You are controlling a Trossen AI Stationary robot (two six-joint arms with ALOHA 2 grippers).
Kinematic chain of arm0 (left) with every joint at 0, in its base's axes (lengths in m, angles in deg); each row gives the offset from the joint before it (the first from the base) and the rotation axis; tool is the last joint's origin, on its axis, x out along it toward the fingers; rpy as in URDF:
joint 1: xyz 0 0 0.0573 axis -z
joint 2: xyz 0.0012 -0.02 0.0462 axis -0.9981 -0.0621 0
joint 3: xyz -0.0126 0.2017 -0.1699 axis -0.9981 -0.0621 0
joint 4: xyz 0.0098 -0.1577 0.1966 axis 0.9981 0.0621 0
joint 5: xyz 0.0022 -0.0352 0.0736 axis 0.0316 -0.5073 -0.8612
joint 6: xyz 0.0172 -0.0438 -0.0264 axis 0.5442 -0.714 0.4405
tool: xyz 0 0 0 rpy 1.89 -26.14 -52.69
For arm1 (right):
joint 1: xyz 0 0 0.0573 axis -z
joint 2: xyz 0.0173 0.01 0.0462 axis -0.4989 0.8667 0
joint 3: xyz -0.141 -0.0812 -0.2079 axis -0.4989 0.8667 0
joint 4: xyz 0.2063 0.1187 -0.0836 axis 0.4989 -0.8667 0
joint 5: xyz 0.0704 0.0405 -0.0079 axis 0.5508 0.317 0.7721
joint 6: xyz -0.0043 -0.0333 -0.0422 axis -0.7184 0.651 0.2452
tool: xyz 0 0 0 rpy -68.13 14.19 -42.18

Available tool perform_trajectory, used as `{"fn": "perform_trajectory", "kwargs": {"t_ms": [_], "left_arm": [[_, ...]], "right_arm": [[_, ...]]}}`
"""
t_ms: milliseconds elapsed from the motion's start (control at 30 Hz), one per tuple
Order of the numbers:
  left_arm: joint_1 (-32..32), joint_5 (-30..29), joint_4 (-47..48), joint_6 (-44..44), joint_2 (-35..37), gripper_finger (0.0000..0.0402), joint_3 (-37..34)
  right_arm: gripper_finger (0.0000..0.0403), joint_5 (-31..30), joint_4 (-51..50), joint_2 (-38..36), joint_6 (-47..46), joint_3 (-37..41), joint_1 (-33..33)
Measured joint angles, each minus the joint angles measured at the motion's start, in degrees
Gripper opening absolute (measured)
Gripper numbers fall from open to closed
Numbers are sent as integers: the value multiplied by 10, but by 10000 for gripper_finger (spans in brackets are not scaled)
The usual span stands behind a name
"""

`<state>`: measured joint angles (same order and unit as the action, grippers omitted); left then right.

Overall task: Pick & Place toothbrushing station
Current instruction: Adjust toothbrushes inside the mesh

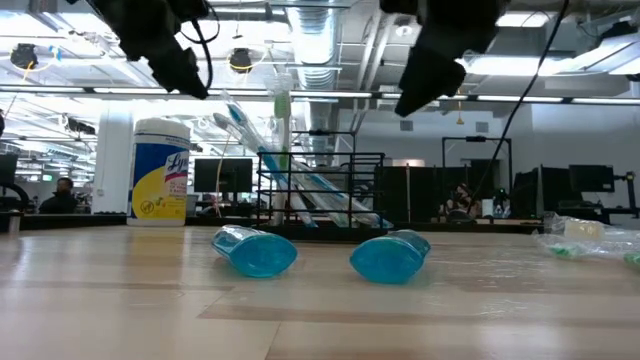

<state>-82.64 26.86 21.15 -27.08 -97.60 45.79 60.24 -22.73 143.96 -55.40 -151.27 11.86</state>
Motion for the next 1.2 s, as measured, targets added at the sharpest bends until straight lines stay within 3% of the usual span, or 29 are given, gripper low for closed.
{"fn": "perform_trajectory", "kwargs": {"t_ms": [233,433,633,900,1200], "left_arm": [[120,-191,-38,81,-103,190,-1],[179,-303,-45,153,-210,190,3],[227,-393,-62,216,-254,190,20],[258,-404,-78,220,-238,190,29],[275,-404,-105,221,-240,190,30]], "right_arm": [[201,23,102,68,-27,-1,-19],[200,-33,21,105,63,-30,-22],[207,-5,28,114,86,-49,-11],[213,2,10,111,188,-49,-37],[213,-5,14,142,203,-50,-57]]}}
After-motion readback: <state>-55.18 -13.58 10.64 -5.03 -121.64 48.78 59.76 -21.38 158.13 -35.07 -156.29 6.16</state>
